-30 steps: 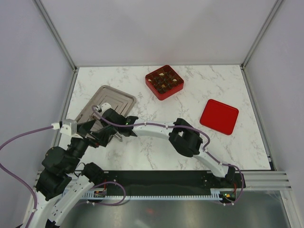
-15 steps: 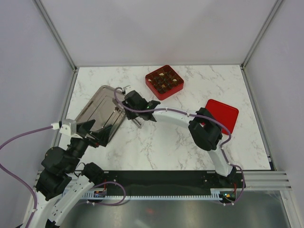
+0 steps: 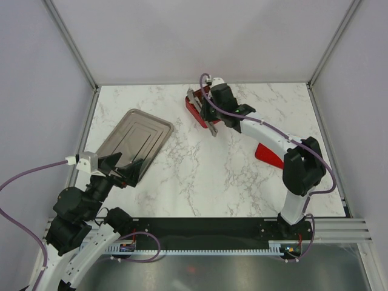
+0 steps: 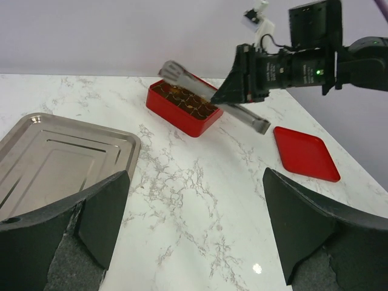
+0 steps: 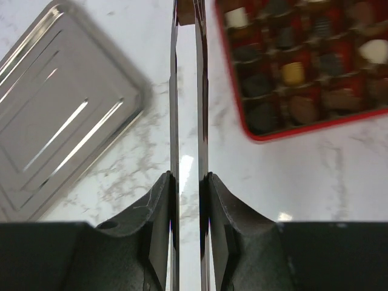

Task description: Pack the chocolate

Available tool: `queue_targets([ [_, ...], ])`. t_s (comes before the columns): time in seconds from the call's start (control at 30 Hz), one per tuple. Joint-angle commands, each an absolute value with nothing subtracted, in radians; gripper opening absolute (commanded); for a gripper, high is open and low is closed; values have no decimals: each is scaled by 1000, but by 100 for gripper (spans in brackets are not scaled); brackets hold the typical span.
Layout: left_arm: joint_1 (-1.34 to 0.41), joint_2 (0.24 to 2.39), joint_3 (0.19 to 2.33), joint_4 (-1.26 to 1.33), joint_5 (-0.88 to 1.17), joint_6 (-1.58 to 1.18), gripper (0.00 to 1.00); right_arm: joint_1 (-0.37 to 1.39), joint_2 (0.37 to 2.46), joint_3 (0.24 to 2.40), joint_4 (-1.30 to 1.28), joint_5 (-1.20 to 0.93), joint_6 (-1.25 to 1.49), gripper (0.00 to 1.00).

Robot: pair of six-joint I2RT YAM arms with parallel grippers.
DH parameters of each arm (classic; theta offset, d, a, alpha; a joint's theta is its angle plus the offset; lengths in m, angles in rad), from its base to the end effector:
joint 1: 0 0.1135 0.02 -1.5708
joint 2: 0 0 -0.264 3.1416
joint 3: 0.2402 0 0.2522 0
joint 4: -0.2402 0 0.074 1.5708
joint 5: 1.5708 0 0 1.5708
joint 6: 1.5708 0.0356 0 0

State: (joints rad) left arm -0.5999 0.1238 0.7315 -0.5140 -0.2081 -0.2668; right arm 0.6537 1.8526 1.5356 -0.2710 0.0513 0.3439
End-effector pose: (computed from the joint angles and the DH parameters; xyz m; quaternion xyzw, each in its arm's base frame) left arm 0.0316 -0.0127 0.3454 0.0353 0.6730 -0.2454 0.6968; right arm 0.3472 0.2637 0.2870 -0.1240 0.8727 0.2058 0.4251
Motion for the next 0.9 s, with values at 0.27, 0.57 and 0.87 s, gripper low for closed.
queue_targets([
  [0.27,-597,137,733,-476,-222,-244,100,413,1730,1502,-416,179,316,32],
  [0.57,-598,137,735,-476,-219,-242,100,380,1772,1493,-440,192,341,33],
  [0.87,-598,144,736,-477,-219,-241,100,374,1801,1488,-440,192,351,35],
])
